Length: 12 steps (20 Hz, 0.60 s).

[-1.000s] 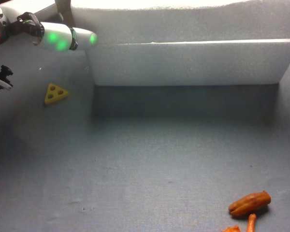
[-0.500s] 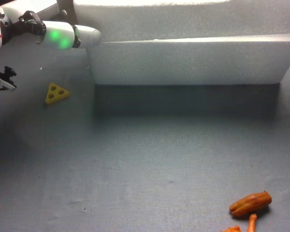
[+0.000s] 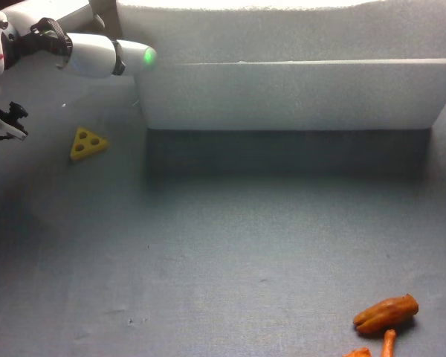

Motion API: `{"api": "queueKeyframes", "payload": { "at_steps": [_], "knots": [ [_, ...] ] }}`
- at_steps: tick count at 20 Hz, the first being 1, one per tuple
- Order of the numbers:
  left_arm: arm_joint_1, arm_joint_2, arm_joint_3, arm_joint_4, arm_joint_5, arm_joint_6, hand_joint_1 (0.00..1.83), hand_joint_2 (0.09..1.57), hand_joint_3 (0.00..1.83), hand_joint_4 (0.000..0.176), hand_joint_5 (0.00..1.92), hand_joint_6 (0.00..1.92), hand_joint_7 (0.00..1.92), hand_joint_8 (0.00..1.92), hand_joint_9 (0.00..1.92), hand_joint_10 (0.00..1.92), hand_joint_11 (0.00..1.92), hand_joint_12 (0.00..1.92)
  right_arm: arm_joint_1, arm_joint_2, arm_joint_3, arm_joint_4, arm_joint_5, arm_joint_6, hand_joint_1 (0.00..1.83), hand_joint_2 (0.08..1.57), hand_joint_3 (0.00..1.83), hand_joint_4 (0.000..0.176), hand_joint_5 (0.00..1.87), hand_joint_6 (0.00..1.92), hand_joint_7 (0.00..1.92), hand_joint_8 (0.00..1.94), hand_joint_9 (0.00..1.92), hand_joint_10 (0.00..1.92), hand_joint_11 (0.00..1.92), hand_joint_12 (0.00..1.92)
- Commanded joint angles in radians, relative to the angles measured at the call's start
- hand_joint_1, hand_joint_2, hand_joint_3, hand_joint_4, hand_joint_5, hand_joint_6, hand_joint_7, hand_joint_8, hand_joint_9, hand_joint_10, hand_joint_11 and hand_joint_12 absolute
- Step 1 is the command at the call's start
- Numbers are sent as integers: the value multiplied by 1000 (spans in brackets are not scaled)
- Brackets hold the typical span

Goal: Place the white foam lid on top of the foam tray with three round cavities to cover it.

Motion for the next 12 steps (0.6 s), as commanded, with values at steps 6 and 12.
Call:
{"api": "queueKeyframes", "payload": {
  "at_steps": [6, 12],
  "knots": [
    [-4, 1, -14, -21, -200, 16, 435, 1102, 0, 0, 77, 3, 53, 2, 95, 5, 0, 1007, 17, 23, -3, -21, 82, -6, 426, 1229, 6, 0, 0, 0, 0, 0, 0, 0, 0, 0],
    [-1, 6, -14, -47, -208, 31, 456, 1100, 3, 0, 91, 4, 42, 1, 83, 8, 0, 967, 17, 27, -2, -18, 89, -7, 357, 1259, 9, 0, 0, 0, 0, 0, 0, 0, 0, 0]
  ]
}}
